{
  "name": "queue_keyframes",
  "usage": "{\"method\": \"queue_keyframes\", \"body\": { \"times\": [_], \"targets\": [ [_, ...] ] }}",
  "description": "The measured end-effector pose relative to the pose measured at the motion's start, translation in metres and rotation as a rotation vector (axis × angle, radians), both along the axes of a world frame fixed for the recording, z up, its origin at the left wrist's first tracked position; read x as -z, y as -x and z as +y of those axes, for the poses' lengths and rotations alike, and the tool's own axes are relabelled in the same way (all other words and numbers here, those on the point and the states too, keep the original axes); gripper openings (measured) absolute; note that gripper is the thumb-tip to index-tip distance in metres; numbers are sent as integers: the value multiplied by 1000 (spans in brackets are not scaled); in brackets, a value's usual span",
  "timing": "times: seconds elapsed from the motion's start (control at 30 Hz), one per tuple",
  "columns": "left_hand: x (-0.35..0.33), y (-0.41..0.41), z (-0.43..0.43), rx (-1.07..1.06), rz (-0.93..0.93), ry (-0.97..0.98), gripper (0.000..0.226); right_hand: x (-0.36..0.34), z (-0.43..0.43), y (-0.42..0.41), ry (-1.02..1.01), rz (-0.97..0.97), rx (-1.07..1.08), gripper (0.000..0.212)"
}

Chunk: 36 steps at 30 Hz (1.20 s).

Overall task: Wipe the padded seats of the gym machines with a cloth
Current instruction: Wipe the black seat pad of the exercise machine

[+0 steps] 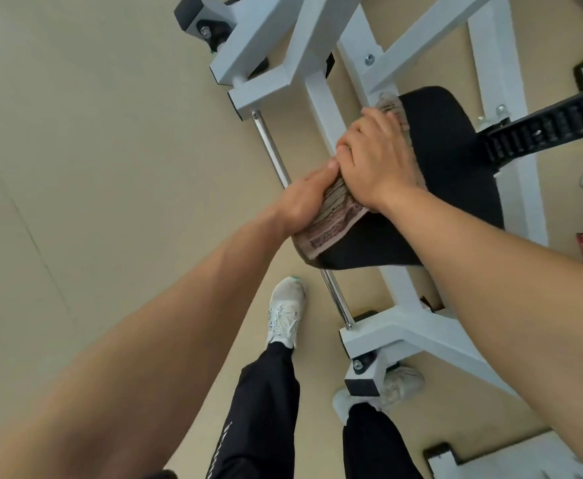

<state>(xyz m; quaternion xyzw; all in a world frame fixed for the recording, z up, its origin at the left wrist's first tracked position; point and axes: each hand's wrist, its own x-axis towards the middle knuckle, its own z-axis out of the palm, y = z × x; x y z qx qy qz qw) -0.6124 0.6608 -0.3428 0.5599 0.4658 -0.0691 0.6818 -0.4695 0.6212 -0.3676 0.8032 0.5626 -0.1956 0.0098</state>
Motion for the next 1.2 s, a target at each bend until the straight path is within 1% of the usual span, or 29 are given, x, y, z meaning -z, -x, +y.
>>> {"method": "queue_keyframes", "body": {
  "times": [0.1, 0.17, 0.23, 0.3, 0.33, 0.4, 0.43, 0.5, 0.57, 0.63, 0.7, 0.77, 0.8, 0.93, 1.0, 1.07, 1.1, 1.13, 1.17, 1.2],
  "targets": [
    [2, 39, -46, -209, -104, -66, 36, -18, -38, 45, -96, 67, -21, 44],
    [-7, 60, -81, -313, -126, -98, 43, -27, -58, 78, -147, 91, -53, 37],
    [-18, 71, -110, -360, -116, -51, 51, -30, -78, 101, -201, 77, -111, 36],
    [-19, 80, -133, -305, -96, -42, 58, -25, -99, 101, -253, 30, -229, 42],
    [-16, 84, -140, -282, -79, -68, 61, -19, -110, 95, -300, -3, -298, 46],
    [-12, 87, -144, -255, -19, -239, 64, -4, -127, 82, -426, -72, -386, 49],
    [-11, 87, -143, -231, 30, -347, 63, 3, -132, 78, -484, -101, -391, 49],
    [-9, 85, -137, -151, 130, -491, 61, 14, -142, 74, -533, -144, -346, 51],
    [-11, 81, -133, -28, 170, -614, 62, 21, -152, 72, -531, -176, -279, 55],
    [-9, 80, -127, 135, 151, -806, 62, 29, -166, 66, -480, -202, -162, 62],
    [-2, 78, -114, 272, 94, -956, 60, 32, -177, 64, -374, -202, 11, 71],
    [5, 72, -91, 361, 58, -1012, 60, 31, -175, 78, -338, -197, 185, 74],
    [5, 68, -77, 400, 34, -1002, 60, 28, -169, 90, -350, -199, 226, 73],
    [6, 61, -28, 483, -19, -832, 62, 15, -131, 146, -451, -163, 160, 71],
    [9, 59, -20, 477, -18, -826, 64, 15, -118, 149, -512, -166, 183, 69],
    [5, 58, -32, 453, 57, -856, 58, 22, -127, 135, -548, -184, 95, 64],
    [3, 58, -44, 440, 83, -891, 56, 27, -137, 122, -560, -205, 31, 61],
    [1, 60, -58, 450, 90, -975, 56, 32, -150, 107, -560, -218, -3, 59],
    [-3, 61, -72, 529, 99, -1102, 57, 38, -165, 90, -542, -228, 1, 58],
    [-3, 63, -86, 675, 111, -1224, 58, 44, -179, 73, -510, -234, 40, 58]
  ]
}}
